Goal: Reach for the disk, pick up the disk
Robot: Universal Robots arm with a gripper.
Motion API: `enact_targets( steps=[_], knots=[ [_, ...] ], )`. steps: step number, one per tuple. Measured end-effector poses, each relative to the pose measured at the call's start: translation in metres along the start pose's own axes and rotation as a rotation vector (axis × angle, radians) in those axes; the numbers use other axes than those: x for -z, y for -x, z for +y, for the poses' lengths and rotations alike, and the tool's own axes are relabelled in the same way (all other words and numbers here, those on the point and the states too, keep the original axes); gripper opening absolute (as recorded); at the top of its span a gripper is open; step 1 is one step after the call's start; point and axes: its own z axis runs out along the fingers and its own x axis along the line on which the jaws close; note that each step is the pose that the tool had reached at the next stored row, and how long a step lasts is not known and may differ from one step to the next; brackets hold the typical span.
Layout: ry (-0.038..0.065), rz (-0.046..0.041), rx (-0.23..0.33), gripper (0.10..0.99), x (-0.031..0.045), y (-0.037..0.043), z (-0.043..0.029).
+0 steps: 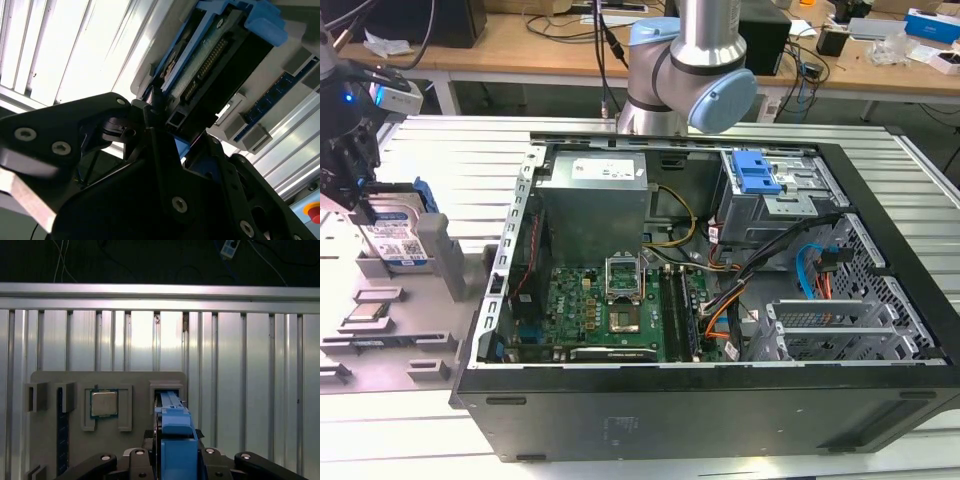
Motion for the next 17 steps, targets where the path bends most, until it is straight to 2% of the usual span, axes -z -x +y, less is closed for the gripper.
enact_targets(
  steps=[10,17],
  knots=[
    [0.000,-0.0002,0.000,0.369,0.0003,0.0000,0.0000],
    [0.000,0.0000,0.000,0.369,0.0127,-0.0001,0.0005]
  ],
)
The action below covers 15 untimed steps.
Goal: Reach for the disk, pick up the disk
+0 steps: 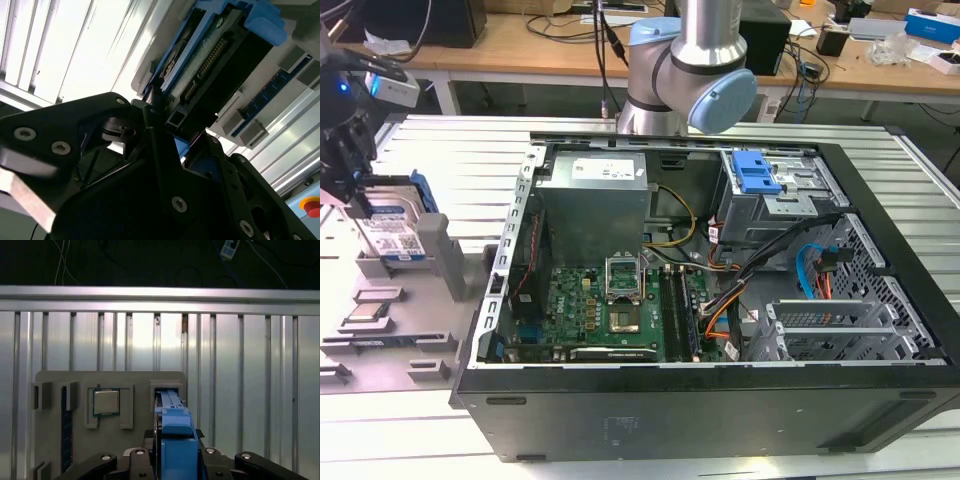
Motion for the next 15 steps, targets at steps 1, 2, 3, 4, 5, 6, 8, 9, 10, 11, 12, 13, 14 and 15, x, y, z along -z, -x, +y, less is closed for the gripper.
enact_targets(
  steps=[1,2,3,4,5,6,8,9,10,11,12,13,14,15],
  knots=[
    [0.000,0.0000,0.000,0.369,0.0013,0.0000,0.0001],
    [0.000,0.0001,0.000,0.369,0.0026,0.0000,0.0001],
    [0.000,0.0000,0.000,0.369,0.0043,0.0000,0.0002],
    [0.000,0.0000,0.000,0.369,0.0062,-0.0001,0.0002],
    [0.000,0.0000,0.000,0.369,0.0076,-0.0001,0.0003],
    [0.000,0.0001,0.000,0.369,0.0102,-0.0001,0.0004],
    [0.000,0.0000,0.000,0.369,0.0132,-0.0001,0.0005],
    [0.000,0.0000,0.000,0.369,0.0149,-0.0002,0.0006],
    [0.000,0.0000,0.000,0.369,0.0162,-0.0002,0.0006],
    [0.000,0.0001,0.000,0.369,0.0179,-0.0002,0.0007],
    [0.000,0.0001,0.000,0.369,0.0193,-0.0002,0.0007],
    [0.000,0.0000,0.000,0.369,0.0212,-0.0002,0.0008],
    [0.000,0.0001,0.000,0.369,0.0232,-0.0003,0.0009],
    [0.000,0.0000,0.000,0.369,0.0252,-0.0003,0.0010]
  ],
)
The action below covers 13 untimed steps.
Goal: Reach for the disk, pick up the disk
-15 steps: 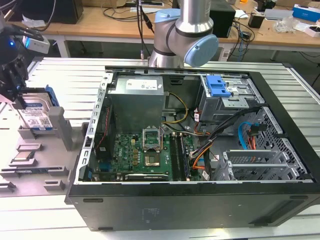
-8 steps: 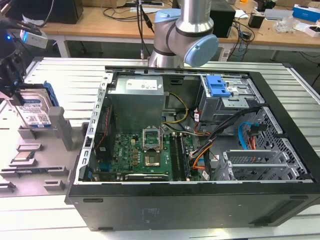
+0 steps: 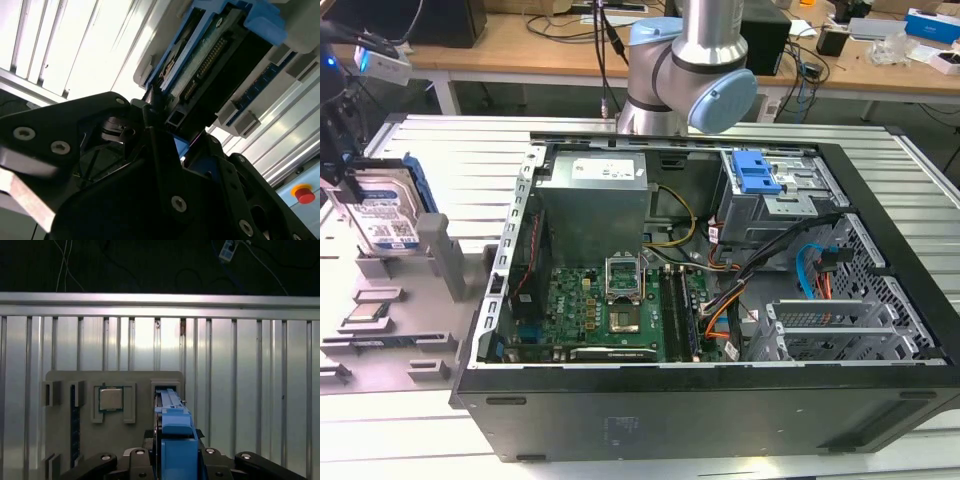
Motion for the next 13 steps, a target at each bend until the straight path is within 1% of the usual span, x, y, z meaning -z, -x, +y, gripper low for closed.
enact_targets(
  steps=[2,3,5,7,9,11,13],
  knots=[
    [0.000,0.0000,0.000,0.369,0.0042,-0.0001,0.0002],
    [0.000,0.0000,0.000,0.369,0.0082,-0.0001,0.0003],
    [0.000,0.0000,0.000,0.369,0.0113,-0.0001,0.0004],
    [0.000,0.0000,0.000,0.369,0.0173,-0.0002,0.0007],
    [0.000,0.0000,0.000,0.369,0.0204,-0.0002,0.0008],
    [0.000,0.0000,0.000,0.369,0.0282,-0.0003,0.0011],
    [0.000,0.0000,0.000,0.369,0.0335,-0.0003,0.0013]
  ],
)
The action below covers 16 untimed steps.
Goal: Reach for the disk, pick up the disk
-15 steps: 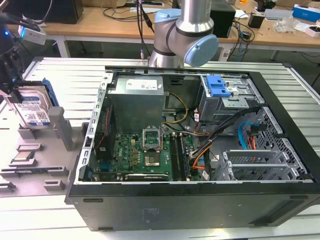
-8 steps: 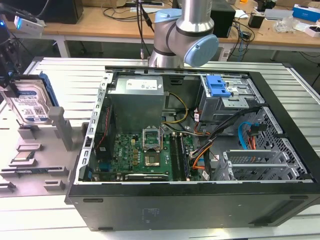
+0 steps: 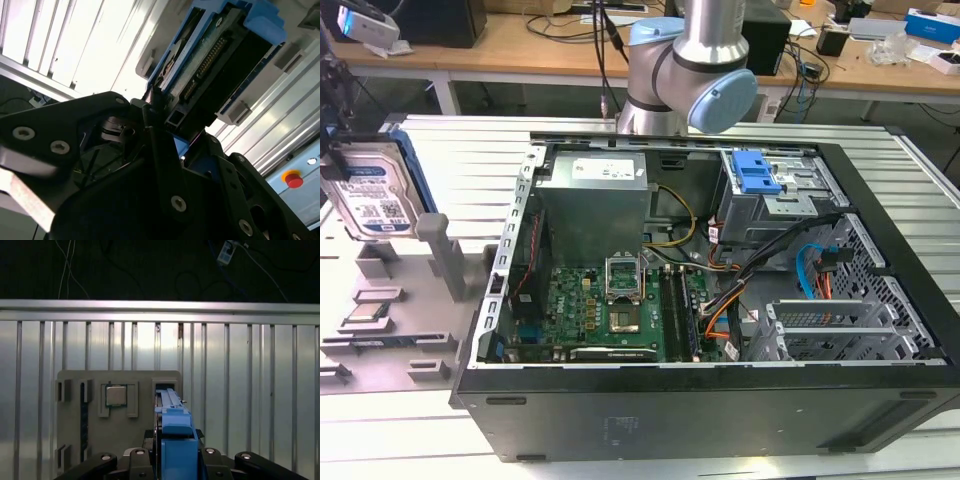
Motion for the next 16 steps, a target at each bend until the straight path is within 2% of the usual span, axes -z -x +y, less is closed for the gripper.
enact_targets(
  steps=[14,16],
  knots=[
    [0.000,0.0000,0.000,0.369,0.0339,0.0001,0.0013],
    [0.000,-0.0001,0.000,0.369,0.0416,0.0001,0.0016]
  ],
)
